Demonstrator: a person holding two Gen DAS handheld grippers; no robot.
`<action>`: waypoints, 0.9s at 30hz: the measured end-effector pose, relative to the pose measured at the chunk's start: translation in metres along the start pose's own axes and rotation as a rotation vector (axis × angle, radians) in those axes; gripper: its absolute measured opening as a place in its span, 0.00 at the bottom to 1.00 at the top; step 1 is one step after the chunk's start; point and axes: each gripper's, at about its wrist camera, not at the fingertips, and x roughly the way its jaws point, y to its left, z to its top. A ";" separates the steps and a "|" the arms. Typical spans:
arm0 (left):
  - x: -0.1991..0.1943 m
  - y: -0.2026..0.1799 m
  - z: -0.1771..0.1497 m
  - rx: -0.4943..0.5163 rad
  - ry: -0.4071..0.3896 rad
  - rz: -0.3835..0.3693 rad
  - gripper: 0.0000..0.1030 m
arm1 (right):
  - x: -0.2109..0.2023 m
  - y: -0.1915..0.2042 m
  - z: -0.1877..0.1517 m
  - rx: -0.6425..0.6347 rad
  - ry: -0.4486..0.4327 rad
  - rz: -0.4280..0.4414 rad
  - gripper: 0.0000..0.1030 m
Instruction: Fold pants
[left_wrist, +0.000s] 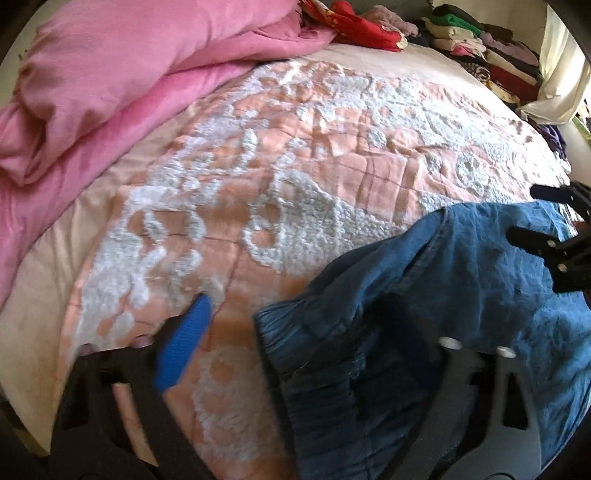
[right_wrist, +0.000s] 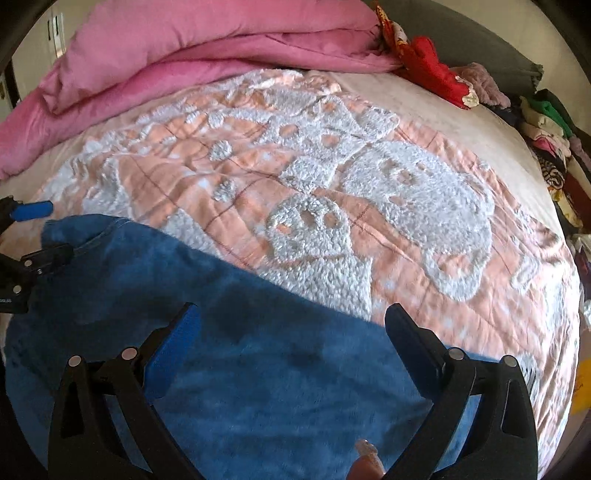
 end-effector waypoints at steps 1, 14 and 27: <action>0.003 -0.002 0.000 0.007 0.002 -0.017 0.53 | 0.003 0.000 0.002 -0.009 0.005 0.006 0.96; -0.049 -0.005 -0.014 0.031 -0.161 -0.094 0.28 | 0.019 0.029 0.013 -0.249 0.026 0.030 0.89; -0.080 -0.008 -0.037 0.033 -0.205 -0.125 0.27 | -0.056 0.042 -0.022 -0.160 -0.137 0.147 0.09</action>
